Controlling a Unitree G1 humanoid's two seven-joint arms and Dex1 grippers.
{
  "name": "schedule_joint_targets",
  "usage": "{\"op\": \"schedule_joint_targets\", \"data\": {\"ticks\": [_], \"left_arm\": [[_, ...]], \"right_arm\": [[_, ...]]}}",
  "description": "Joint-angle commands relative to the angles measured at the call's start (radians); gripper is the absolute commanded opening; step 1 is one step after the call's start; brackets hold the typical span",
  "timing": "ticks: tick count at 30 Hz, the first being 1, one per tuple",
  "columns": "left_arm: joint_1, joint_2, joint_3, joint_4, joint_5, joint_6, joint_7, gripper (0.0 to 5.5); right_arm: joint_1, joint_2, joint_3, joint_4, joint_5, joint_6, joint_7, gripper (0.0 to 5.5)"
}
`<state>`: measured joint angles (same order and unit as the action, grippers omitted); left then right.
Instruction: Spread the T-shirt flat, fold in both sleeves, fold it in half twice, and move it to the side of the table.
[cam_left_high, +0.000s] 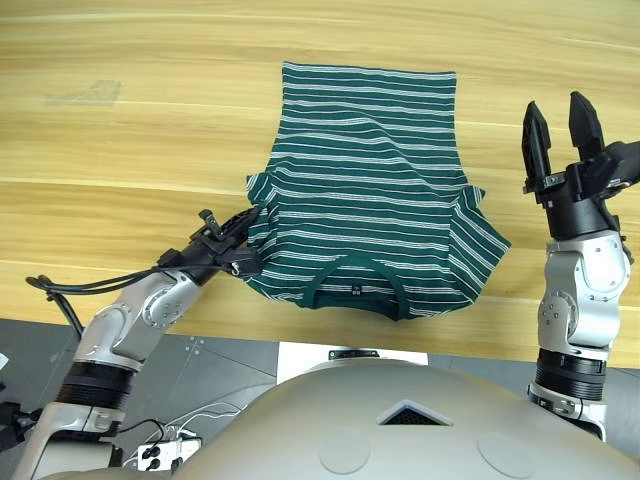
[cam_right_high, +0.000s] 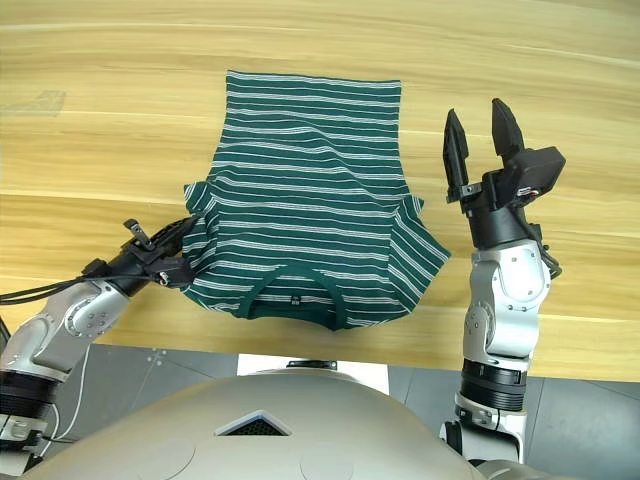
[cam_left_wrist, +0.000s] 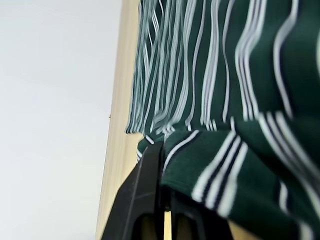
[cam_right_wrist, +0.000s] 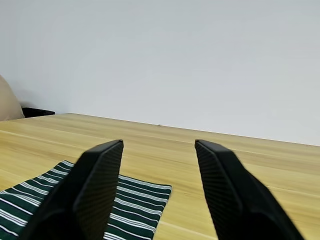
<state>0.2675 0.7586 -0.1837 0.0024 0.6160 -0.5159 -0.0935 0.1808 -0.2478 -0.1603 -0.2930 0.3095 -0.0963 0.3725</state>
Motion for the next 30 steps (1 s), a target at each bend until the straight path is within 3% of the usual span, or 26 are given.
{"op": "schedule_joint_targets", "data": {"ticks": [1, 11, 23, 30], "left_arm": [[-0.036, -0.064, -0.040, 0.011, 0.010, 0.011, -0.009, 0.03], [-0.063, -0.087, -0.165, 0.081, 0.062, -0.016, -0.091, 0.03], [-0.046, -0.025, -0.190, 0.129, 0.022, -0.022, -0.162, 2.19], [-0.015, -0.035, -0.113, 0.037, -0.042, -0.051, -0.090, 2.73]], "right_arm": [[-0.003, 0.004, 0.006, 0.014, -0.005, -0.018, 0.007, 2.66], [-0.011, 0.013, 0.035, 0.031, -0.021, -0.035, 0.003, 2.66], [-0.027, -0.002, 0.031, 0.013, -0.029, -0.017, -0.003, 2.66], [-0.030, -0.066, 0.019, 0.021, -0.089, -0.022, 0.013, 2.66]]}}
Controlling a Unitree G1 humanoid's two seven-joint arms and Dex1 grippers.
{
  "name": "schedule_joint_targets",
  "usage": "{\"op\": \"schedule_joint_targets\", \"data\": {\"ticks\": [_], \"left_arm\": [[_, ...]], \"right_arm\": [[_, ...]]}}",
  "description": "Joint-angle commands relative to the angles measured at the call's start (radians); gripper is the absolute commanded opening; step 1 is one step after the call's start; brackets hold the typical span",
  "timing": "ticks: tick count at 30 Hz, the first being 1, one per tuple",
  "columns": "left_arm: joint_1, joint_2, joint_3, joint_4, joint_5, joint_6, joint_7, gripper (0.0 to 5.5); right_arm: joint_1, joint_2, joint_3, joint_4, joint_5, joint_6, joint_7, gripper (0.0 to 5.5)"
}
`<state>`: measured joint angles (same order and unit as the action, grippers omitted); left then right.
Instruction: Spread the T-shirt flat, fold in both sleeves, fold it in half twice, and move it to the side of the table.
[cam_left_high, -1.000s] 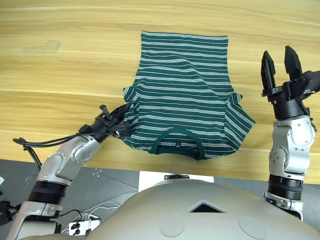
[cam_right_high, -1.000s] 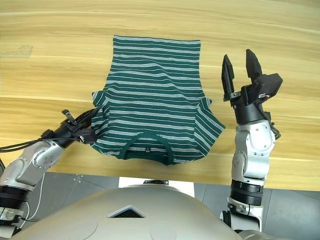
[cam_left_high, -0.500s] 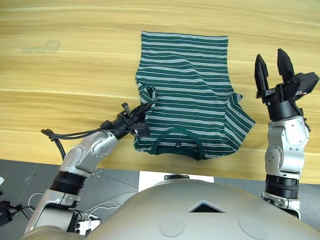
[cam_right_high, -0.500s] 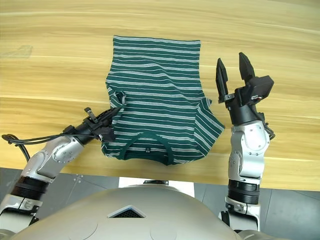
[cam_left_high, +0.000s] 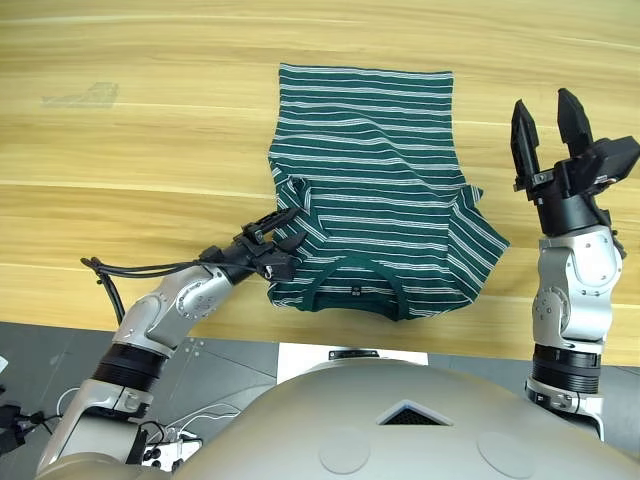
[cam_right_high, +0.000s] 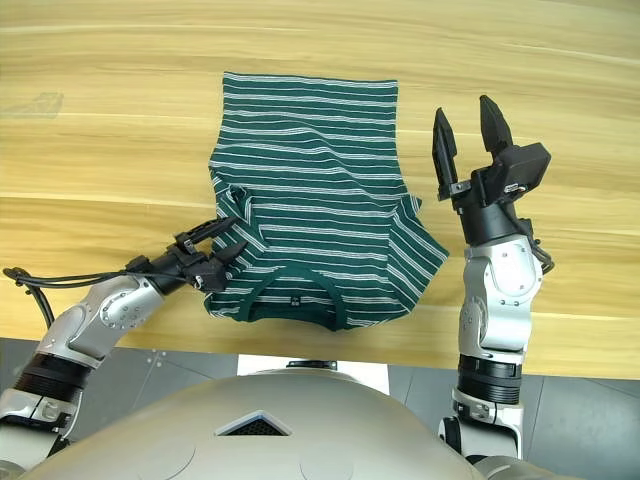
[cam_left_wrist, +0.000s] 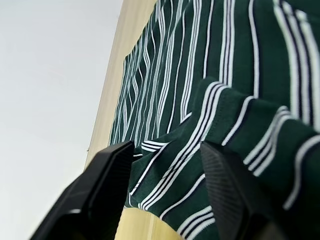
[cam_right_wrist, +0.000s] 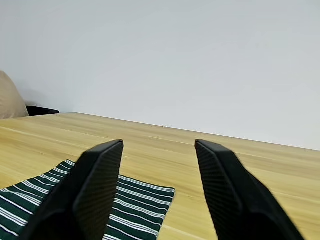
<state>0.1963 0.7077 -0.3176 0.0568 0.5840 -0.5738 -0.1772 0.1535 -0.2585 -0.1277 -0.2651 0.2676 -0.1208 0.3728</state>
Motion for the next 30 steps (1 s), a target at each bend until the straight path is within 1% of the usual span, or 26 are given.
{"op": "schedule_joint_targets", "data": {"ticks": [1, 4, 7, 9, 11, 13, 15, 18, 20, 22, 30], "left_arm": [[0.052, -0.004, 0.047, -0.049, -0.037, 0.005, 0.011, 2.73], [0.053, -0.062, 0.093, -0.129, -0.091, 0.001, 0.054, 2.73], [0.070, -0.109, 0.120, -0.219, -0.136, 0.008, 0.063, 2.73], [0.070, -0.133, 0.146, -0.259, -0.139, 0.021, 0.074, 2.73], [0.054, -0.152, 0.169, -0.269, -0.124, 0.037, 0.090, 2.73], [0.043, -0.175, 0.181, -0.276, -0.103, 0.057, 0.103, 2.73], [0.037, -0.195, 0.197, -0.285, -0.077, 0.077, 0.121, 2.73], [0.016, -0.216, 0.258, -0.305, -0.039, 0.117, 0.170, 2.73], [-0.005, -0.222, 0.308, -0.318, -0.028, 0.148, 0.197, 2.73], [-0.020, -0.227, 0.333, -0.326, -0.016, 0.168, 0.210, 2.73], [-0.035, -0.249, 0.327, -0.361, 0.014, 0.184, 0.209, 2.73]], "right_arm": [[0.015, -0.109, -0.026, -0.001, -0.113, -0.028, 0.023, 2.66], [0.129, -0.294, -0.071, 0.016, -0.373, -0.177, 0.047, 2.66], [0.284, -0.418, -0.149, 0.004, -0.568, -0.247, 0.045, 2.66], [0.377, -0.465, -0.169, 0.016, -0.695, -0.288, 0.024, 2.66], [0.462, -0.463, -0.148, 0.060, -0.760, -0.337, -0.013, 2.66], [0.508, -0.460, -0.126, 0.099, -0.784, -0.372, -0.037, 2.66], [0.532, -0.467, -0.114, 0.120, -0.786, -0.394, -0.042, 2.66], [0.539, -0.496, -0.101, 0.160, -0.815, -0.432, -0.058, 2.66], [0.516, -0.506, -0.070, 0.184, -0.844, -0.466, -0.074, 2.66], [0.480, -0.510, -0.043, 0.198, -0.863, -0.479, -0.090, 2.66], [0.326, -0.489, 0.090, 0.254, -0.893, -0.480, -0.120, 2.66]]}}
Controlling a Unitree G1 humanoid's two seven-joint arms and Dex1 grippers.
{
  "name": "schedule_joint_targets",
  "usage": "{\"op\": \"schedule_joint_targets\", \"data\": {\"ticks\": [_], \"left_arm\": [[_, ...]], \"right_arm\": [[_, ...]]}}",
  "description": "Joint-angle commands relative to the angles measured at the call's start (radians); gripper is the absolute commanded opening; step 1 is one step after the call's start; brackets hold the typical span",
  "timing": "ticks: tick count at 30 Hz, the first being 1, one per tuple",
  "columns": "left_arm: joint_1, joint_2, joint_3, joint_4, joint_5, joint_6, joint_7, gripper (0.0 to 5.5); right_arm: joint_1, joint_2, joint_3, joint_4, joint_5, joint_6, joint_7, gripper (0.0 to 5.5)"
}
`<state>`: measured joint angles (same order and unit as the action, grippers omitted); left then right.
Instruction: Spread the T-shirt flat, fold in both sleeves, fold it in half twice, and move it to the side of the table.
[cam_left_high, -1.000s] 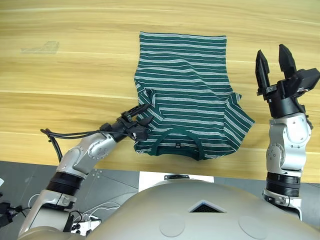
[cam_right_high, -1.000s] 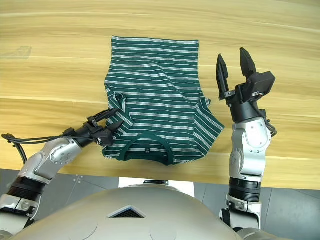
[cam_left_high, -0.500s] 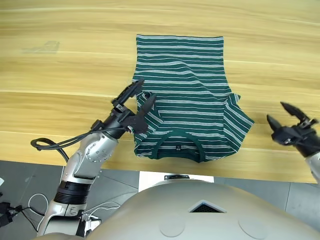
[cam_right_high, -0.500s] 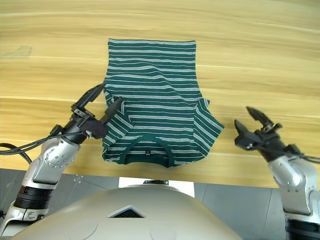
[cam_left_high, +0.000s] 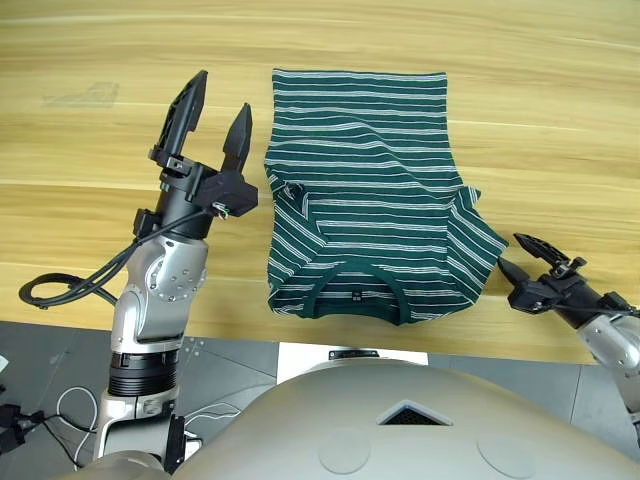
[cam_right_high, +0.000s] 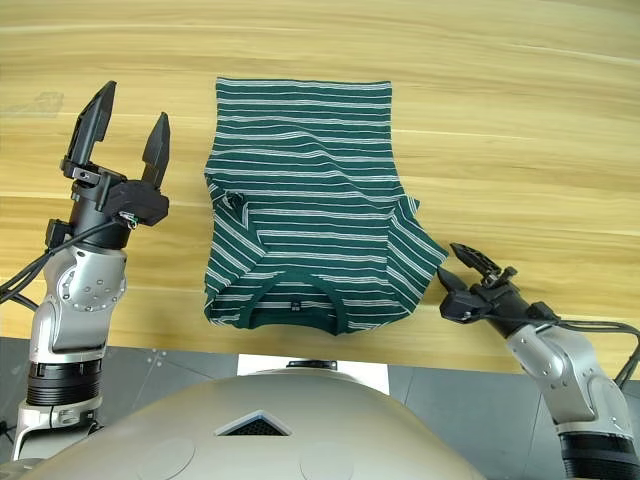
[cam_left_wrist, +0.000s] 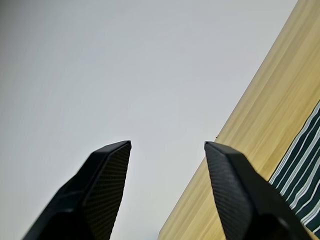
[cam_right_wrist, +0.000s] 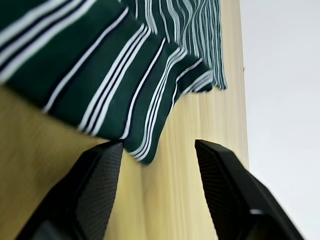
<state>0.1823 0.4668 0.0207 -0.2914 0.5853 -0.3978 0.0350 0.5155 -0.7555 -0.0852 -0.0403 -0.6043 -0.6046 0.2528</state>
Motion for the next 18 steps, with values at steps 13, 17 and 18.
{"op": "schedule_joint_targets", "data": {"ticks": [13, 17, 18], "left_arm": [[-0.018, -0.025, -0.017, 0.008, 0.005, 0.006, 0.001, 2.76], [-0.012, -0.039, -0.027, 0.018, 0.006, 0.001, 0.007, 2.76], [-0.011, -0.041, -0.028, 0.019, 0.007, 0.000, 0.008, 2.76]], "right_arm": [[-0.076, 0.010, 0.100, 0.083, 0.037, 0.027, -0.037, 1.49], [-0.100, 0.020, 0.114, 0.102, 0.056, 0.035, -0.040, 0.75], [-0.103, 0.021, 0.117, 0.105, 0.058, 0.035, -0.040, 0.55]]}}
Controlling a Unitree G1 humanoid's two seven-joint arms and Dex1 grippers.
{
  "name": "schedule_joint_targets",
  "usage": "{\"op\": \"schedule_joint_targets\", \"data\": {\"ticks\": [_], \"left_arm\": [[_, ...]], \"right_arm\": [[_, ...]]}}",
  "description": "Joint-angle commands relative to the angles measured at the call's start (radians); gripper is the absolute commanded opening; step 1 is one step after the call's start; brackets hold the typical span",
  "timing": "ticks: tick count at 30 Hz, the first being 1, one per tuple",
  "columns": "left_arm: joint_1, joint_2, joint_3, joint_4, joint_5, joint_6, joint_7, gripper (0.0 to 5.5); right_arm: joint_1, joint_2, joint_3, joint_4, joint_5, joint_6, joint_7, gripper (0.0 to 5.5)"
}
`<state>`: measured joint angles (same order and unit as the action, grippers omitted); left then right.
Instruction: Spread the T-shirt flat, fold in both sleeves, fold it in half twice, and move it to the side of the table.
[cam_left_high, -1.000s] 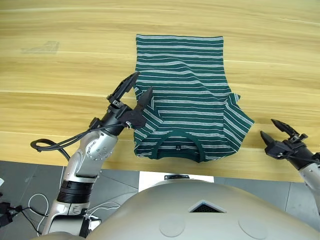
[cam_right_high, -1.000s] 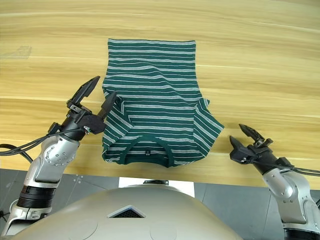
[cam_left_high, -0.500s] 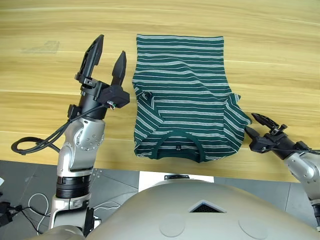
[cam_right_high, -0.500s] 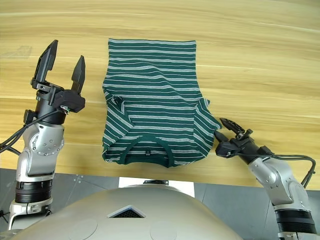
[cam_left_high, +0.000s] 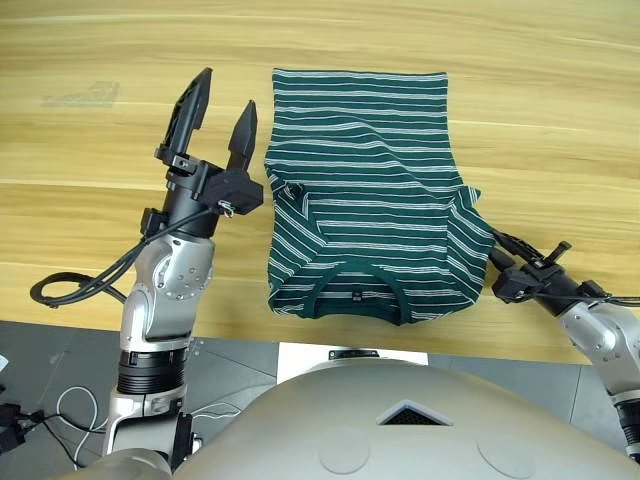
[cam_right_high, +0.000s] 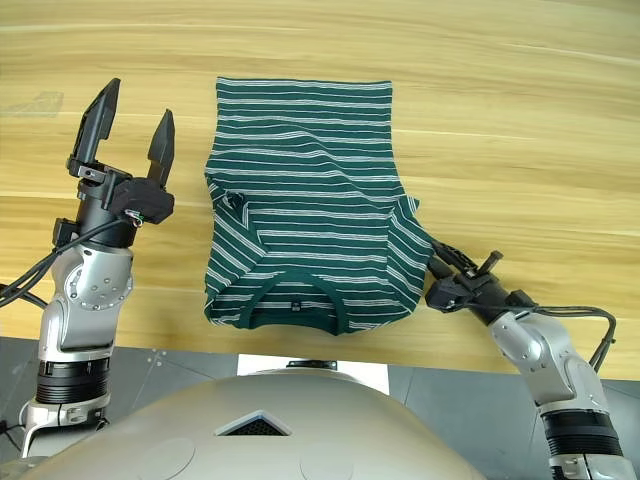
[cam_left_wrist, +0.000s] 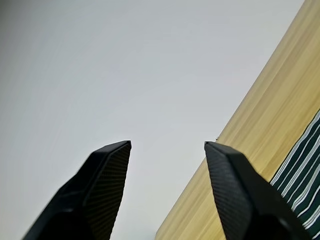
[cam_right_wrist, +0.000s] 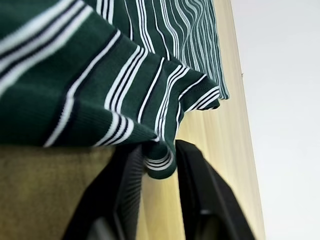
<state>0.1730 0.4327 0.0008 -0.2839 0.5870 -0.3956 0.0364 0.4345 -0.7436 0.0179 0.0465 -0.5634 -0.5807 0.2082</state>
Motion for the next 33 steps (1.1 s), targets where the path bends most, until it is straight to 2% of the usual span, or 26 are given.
{"op": "schedule_joint_targets", "data": {"ticks": [1, 3, 11, 21, 33], "left_arm": [[0.000, -0.009, -0.009, 0.015, 0.006, -0.004, 0.009, 2.76], [0.004, -0.012, -0.011, 0.022, 0.006, -0.007, 0.014, 2.76], [-0.009, -0.020, -0.026, 0.051, 0.003, -0.013, 0.028, 2.76], [0.015, -0.019, -0.026, 0.083, 0.012, -0.030, 0.049, 2.76], [0.039, -0.024, -0.048, 0.078, 0.018, -0.032, 0.058, 2.76]], "right_arm": [[-0.024, 0.010, 0.017, 0.021, 0.020, 0.011, 0.004, 0.37], [-0.034, 0.012, 0.021, 0.032, 0.023, 0.010, 0.000, 0.05], [-0.024, 0.014, 0.028, 0.015, 0.043, 0.004, -0.014, 0.02], [0.050, -0.010, -0.009, -0.239, 0.411, -0.040, 0.127, 0.02], [-0.097, 0.079, 0.169, -0.149, 0.286, -0.040, 0.217, 0.02]]}}
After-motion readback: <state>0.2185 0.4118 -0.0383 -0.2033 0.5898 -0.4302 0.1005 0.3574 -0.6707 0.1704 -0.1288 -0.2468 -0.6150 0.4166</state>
